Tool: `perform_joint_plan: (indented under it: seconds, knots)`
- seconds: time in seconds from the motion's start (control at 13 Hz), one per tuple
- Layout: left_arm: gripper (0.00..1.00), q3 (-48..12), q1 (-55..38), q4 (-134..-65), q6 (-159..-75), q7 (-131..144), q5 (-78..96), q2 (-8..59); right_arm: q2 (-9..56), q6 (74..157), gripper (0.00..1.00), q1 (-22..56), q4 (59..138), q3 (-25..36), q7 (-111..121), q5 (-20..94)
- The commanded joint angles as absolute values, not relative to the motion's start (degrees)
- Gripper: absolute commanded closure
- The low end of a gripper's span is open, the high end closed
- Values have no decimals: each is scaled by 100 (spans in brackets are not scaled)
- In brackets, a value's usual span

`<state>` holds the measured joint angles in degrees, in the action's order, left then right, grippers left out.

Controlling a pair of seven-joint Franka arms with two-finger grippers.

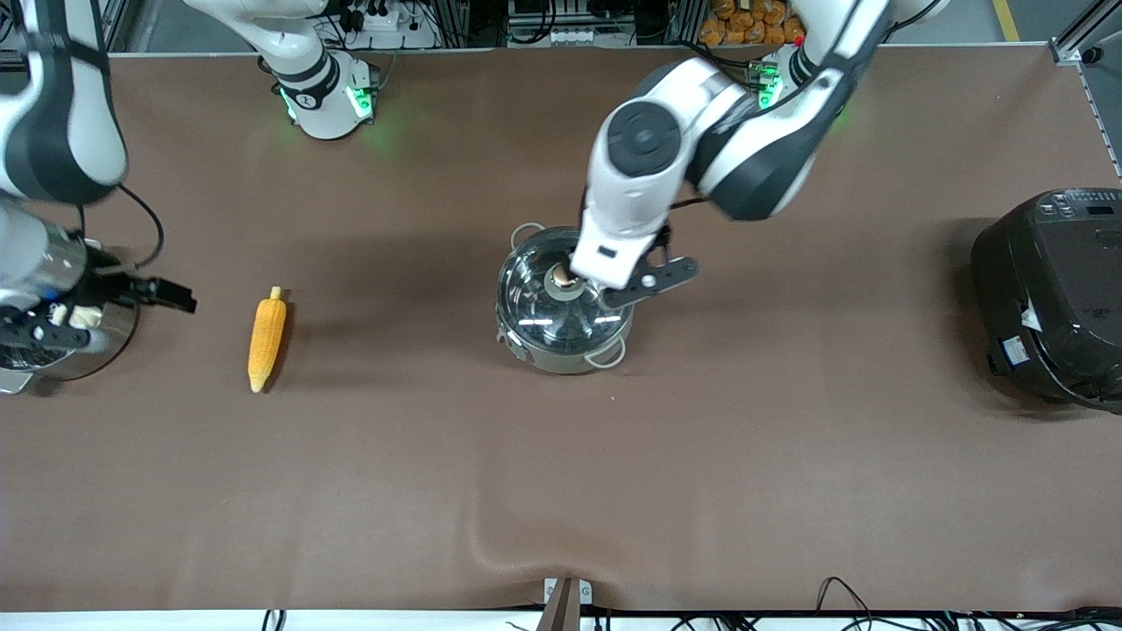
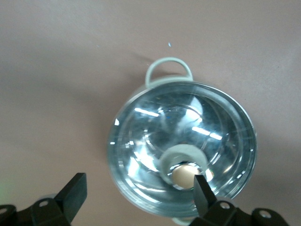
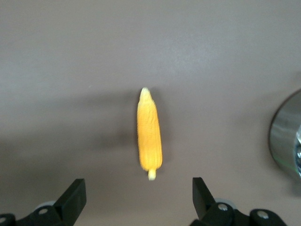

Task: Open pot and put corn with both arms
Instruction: 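Reach the left gripper to the lid knob while the right gripper reaches the corn, then grasp the lid knob with the left gripper while the right gripper grasps corn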

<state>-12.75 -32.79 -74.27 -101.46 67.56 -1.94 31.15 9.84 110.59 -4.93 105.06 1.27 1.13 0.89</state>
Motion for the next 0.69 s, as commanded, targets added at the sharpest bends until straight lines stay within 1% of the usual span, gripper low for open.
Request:
perform_joint_plan:
  seconds: [0.0, 0.15, 0.31, 0.62]
  knots:
    - [0, -714, -3944, -7022, -10274, 7267, -202, 3497, 1308, 11958, 0, -580, 10967, 44, 220, 9]
    - [0, -624, -4122, -6970, -10344, 7409, -193, 3778, 1537, 12810, 0, -536, 11432, 35, 220, 9]
    - [0, -615, -4166, -6952, -10380, 7418, -193, 3814, 1678, 13506, 0, -466, 11785, 35, 220, 17]
    - [0, -624, -4210, -6987, -10345, 7506, -193, 3806, 2117, 13860, 0, -422, 11821, 35, 544, 17]
